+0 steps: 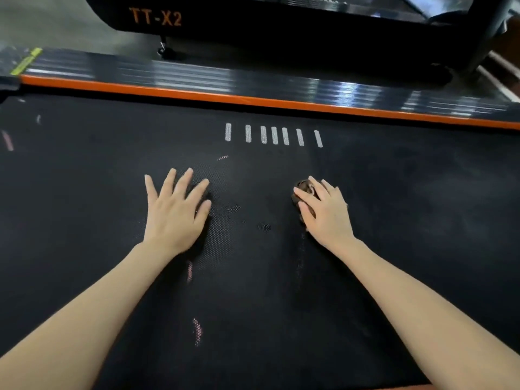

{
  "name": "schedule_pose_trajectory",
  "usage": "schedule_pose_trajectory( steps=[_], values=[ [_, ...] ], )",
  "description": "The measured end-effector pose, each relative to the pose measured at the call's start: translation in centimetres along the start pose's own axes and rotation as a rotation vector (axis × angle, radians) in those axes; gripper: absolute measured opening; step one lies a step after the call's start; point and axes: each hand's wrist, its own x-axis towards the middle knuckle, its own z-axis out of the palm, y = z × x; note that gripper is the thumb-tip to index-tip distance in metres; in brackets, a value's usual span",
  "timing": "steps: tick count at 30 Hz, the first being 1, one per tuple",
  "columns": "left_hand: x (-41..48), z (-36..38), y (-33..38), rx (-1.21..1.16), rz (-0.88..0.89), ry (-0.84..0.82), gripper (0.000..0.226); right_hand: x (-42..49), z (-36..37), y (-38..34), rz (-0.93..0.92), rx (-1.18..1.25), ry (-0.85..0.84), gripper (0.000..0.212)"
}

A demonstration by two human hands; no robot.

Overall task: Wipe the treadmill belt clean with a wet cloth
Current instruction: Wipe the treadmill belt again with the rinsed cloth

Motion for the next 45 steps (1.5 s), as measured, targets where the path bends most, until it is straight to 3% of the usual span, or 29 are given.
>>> schedule_pose_trajectory(
  steps=[5, 10, 12, 15, 18, 19, 24, 26, 28, 32, 34, 37, 40, 42, 43, 45],
  values=[
    [2.4, 1.7, -1.4, 0.022, -0.100, -0.043, 0.069, 2.4, 0.6, 1.7, -0.019, 0.024, 0.013, 0.041],
    [2.5, 2.5, -1.5, 0.008, -0.099, 0.000, 0.065, 9.4, 2.1, -0.1, 0.192, 0.001, 0.095, 0.042],
    [2.6, 2.6, -1.6, 0.006, -0.092, 0.009, 0.065, 6.8, 2.2, -2.4, -0.003, 0.053, 0.113, 0.043],
    [2.6, 2.7, -1.6, -0.003, -0.091, 0.002, 0.064, -0.8, 1.2, -5.1, -0.368, 0.177, -0.021, 0.037],
    [2.5, 2.7, -1.6, -0.003, -0.093, -0.006, 0.063, -0.6, 0.4, -2.9, -0.589, 0.136, -0.067, 0.040],
    [2.4, 2.7, -1.6, 0.000, -0.093, -0.008, 0.063, 1.3, 0.7, -1.4, -0.537, 0.090, -0.033, 0.044],
    [2.6, 2.7, -1.6, 0.010, -0.096, -0.021, 0.062, 12.1, 2.2, 2.8, 0.105, 0.088, 0.055, 0.061],
    [2.7, 2.6, -1.5, 0.012, -0.097, -0.020, 0.061, 13.0, 2.9, 1.1, 0.174, 0.052, 0.097, 0.057],
    [2.7, 2.5, -1.4, 0.008, -0.094, -0.029, 0.062, 11.2, 2.8, -1.4, 0.038, 0.086, 0.093, 0.052],
    [2.7, 2.3, -1.3, 0.002, -0.110, -0.041, 0.063, 5.8, 2.6, -4.5, -0.431, 0.103, -0.009, 0.050],
    [2.6, 2.3, -1.3, -0.004, -0.114, -0.043, 0.064, 6.7, 2.5, -3.2, -0.530, 0.058, -0.003, 0.045],
    [2.5, 2.3, -1.4, 0.007, -0.116, -0.041, 0.063, 11.6, 2.8, 1.3, -0.318, -0.020, 0.072, 0.046],
    [2.5, 2.3, -1.3, 0.018, -0.108, -0.038, 0.062, 16.0, 3.5, 4.7, 0.129, -0.076, 0.103, 0.043],
    [2.6, 2.1, -1.2, 0.024, -0.115, -0.033, 0.061, 18.2, 4.4, 3.1, 0.379, -0.085, 0.123, 0.043],
    [2.7, 2.1, -1.1, 0.024, -0.113, -0.037, 0.061, 19.0, 4.7, 1.4, 0.420, -0.088, 0.129, 0.042],
    [2.7, 2.1, -1.2, 0.014, -0.106, -0.045, 0.061, 19.8, 5.4, -2.6, 0.263, -0.068, 0.106, 0.038]
  ],
)
